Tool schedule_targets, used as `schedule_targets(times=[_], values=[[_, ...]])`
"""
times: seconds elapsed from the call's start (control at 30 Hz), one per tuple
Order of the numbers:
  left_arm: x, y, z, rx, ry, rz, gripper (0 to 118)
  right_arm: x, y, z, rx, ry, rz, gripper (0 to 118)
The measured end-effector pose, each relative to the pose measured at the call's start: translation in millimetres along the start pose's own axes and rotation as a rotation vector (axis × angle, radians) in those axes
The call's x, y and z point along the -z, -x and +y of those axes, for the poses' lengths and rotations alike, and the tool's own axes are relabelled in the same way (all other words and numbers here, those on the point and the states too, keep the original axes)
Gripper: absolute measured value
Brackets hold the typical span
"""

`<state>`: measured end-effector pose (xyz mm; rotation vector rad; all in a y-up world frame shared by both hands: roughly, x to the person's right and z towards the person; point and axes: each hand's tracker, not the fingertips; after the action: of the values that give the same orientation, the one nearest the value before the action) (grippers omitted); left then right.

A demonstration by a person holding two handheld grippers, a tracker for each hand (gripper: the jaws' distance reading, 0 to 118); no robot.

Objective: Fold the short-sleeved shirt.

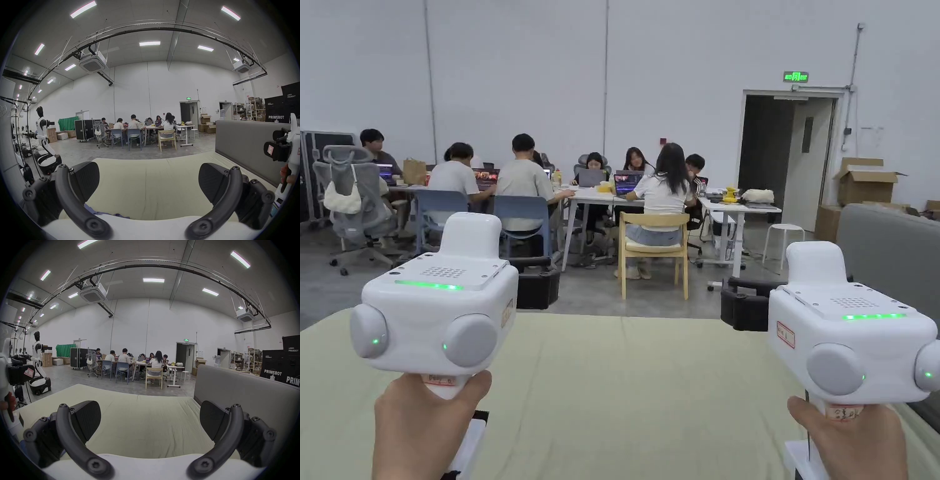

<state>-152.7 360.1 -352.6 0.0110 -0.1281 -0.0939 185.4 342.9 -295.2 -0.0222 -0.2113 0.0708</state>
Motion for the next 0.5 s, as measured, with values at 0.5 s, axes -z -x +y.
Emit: schedule_targets(times=[0.5], values=[[-0.9, -0.6, 1.1, -0.009, 0.012, -0.004, 118, -1.3, -1.6, 8.2, -0.007, -0.014, 0.002, 118]])
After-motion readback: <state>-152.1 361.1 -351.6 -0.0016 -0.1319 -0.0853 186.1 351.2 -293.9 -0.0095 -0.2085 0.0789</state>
